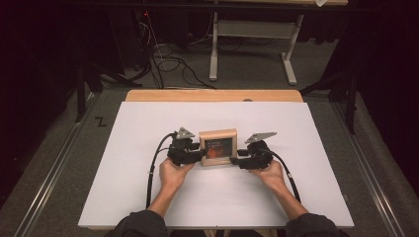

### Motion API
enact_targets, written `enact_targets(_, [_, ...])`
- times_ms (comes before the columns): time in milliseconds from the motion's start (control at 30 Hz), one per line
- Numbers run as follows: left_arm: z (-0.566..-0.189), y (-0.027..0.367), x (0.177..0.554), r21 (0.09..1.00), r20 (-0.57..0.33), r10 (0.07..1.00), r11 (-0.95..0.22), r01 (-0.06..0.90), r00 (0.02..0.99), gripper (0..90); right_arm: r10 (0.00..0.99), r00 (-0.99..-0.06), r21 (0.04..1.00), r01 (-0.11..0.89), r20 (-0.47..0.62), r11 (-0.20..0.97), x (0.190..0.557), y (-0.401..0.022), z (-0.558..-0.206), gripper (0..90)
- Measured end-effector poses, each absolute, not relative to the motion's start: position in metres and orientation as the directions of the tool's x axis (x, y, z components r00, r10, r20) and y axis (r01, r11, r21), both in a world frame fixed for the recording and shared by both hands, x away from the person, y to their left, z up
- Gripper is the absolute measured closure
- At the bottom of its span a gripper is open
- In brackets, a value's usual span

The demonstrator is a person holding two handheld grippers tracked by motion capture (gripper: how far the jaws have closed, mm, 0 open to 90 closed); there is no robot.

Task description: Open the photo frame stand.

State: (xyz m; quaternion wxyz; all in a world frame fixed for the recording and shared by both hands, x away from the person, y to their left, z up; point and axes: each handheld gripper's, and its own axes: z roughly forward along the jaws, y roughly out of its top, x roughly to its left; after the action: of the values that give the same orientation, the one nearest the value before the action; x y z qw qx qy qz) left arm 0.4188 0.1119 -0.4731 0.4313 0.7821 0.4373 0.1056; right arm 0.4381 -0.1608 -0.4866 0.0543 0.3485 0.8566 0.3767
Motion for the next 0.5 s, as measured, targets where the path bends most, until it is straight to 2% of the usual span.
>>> enact_targets(500, [-0.4747,0.1119,0.4213,0.772,-0.219,0.771,-0.238,0.59,0.598,55.7,0.645,-0.749,0.685,0.55,0.152,0.478,0.4326,-0.1579,-0.4849,50.9])
